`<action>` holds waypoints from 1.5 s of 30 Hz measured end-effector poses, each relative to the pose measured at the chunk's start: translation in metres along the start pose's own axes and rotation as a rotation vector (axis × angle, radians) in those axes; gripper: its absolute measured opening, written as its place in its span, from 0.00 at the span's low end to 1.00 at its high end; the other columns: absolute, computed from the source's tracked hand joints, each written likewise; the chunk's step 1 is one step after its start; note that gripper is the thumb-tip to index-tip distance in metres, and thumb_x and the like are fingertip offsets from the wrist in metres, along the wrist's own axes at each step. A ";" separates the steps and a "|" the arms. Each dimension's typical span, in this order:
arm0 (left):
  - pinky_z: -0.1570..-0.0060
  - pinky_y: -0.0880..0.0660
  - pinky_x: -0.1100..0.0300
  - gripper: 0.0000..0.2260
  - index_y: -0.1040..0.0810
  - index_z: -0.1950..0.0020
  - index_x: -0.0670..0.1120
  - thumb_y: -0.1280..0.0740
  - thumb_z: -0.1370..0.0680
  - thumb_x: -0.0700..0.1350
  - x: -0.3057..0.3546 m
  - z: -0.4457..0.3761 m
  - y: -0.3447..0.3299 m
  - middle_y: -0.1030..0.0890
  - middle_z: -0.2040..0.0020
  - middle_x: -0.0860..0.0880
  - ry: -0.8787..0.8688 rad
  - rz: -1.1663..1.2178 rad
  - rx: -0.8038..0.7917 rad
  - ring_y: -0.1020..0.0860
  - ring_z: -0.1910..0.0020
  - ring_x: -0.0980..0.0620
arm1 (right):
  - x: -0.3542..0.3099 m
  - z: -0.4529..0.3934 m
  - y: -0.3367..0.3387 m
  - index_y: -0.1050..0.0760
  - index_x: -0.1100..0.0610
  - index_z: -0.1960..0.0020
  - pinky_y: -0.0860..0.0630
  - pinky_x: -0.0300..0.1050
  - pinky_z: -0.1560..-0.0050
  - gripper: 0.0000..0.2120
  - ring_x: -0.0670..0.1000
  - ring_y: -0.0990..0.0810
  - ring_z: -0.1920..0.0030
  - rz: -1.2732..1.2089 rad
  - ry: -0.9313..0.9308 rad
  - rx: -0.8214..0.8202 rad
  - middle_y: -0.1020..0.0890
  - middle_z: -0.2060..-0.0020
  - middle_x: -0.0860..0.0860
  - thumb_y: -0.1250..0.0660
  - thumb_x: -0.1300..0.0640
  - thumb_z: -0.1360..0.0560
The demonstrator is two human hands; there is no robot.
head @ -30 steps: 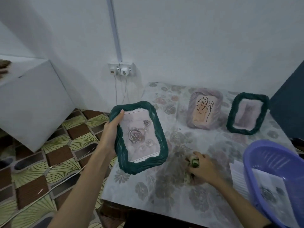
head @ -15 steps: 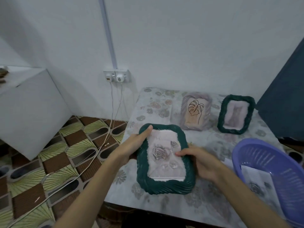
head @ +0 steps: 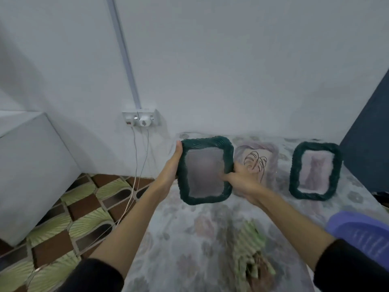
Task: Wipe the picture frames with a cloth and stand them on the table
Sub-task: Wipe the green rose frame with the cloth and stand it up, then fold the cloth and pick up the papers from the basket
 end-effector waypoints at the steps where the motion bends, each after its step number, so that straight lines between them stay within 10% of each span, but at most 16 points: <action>1: 0.36 0.31 0.52 0.27 0.26 0.43 0.62 0.52 0.31 0.72 0.001 -0.015 0.002 0.21 0.43 0.58 -0.016 -0.020 -0.004 0.24 0.41 0.55 | 0.000 -0.015 0.000 0.32 0.54 0.42 0.26 0.48 0.43 0.11 0.52 0.25 0.46 0.006 0.020 0.042 0.23 0.48 0.51 0.37 0.60 0.23; 6: 0.48 0.25 0.64 0.28 0.24 0.41 0.58 0.50 0.30 0.71 -0.010 -0.103 0.008 0.20 0.42 0.55 -0.051 -0.076 -0.033 0.21 0.45 0.58 | 0.010 -0.090 0.007 0.37 0.57 0.48 0.31 0.34 0.70 0.08 0.47 0.28 0.64 0.183 0.140 0.305 0.27 0.60 0.50 0.38 0.59 0.22; 15: 0.43 0.27 0.55 0.25 0.23 0.40 0.57 0.49 0.24 0.68 -0.061 -0.179 0.032 0.20 0.42 0.53 -0.005 -0.052 0.048 0.22 0.43 0.53 | 0.045 -0.142 -0.012 0.41 0.59 0.44 0.41 0.43 0.77 0.11 0.49 0.32 0.73 0.500 0.223 0.354 0.30 0.70 0.50 0.43 0.55 0.21; 26: 0.48 0.27 0.55 0.31 0.30 0.31 0.53 0.56 0.24 0.68 -0.088 -0.153 0.036 0.22 0.40 0.49 0.097 -0.005 0.032 0.23 0.45 0.50 | 0.055 -0.132 -0.020 0.41 0.59 0.49 0.33 0.45 0.66 0.09 0.52 0.28 0.64 0.446 0.090 0.229 0.29 0.65 0.51 0.42 0.55 0.21; 33: 0.32 0.40 0.48 0.37 0.43 0.25 0.46 0.55 0.26 0.69 -0.086 -0.112 0.053 0.38 0.25 0.44 0.196 -0.234 0.220 0.37 0.28 0.44 | 0.056 -0.088 -0.016 0.32 0.62 0.49 0.29 0.45 0.66 0.16 0.52 0.26 0.62 0.503 0.046 0.182 0.27 0.61 0.54 0.40 0.48 0.22; 37: 0.43 0.33 0.53 0.24 0.39 0.29 0.45 0.41 0.20 0.55 -0.066 -0.063 0.051 0.34 0.30 0.42 0.076 -0.355 0.410 0.31 0.35 0.44 | 0.074 -0.021 0.020 0.34 0.54 0.67 0.32 0.39 0.68 0.16 0.47 0.30 0.70 0.652 -0.002 0.154 0.29 0.71 0.50 0.41 0.52 0.21; 42: 0.48 0.33 0.60 0.09 0.27 0.44 0.47 0.34 0.22 0.45 -0.069 0.010 0.006 0.27 0.45 0.51 -0.121 -0.481 0.266 0.30 0.45 0.54 | 0.133 0.054 0.070 0.27 0.54 0.46 0.26 0.40 0.50 0.20 0.48 0.23 0.52 0.665 -0.303 0.002 0.22 0.52 0.50 0.36 0.39 0.27; 45: 0.48 0.31 0.60 0.02 0.25 0.50 0.51 0.35 0.22 0.46 -0.088 0.062 -0.036 0.23 0.46 0.49 -0.066 -0.544 0.089 0.26 0.45 0.51 | 0.134 0.090 0.057 0.28 0.56 0.46 0.28 0.38 0.56 0.19 0.48 0.24 0.55 0.605 -0.292 0.022 0.21 0.53 0.51 0.33 0.43 0.28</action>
Point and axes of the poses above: each hand's wrist, its own z-axis away from the middle knuckle, its own y-axis out of the back of the hand, x = y × z, the point moved 7 cm from there along -z, towards the middle knuckle
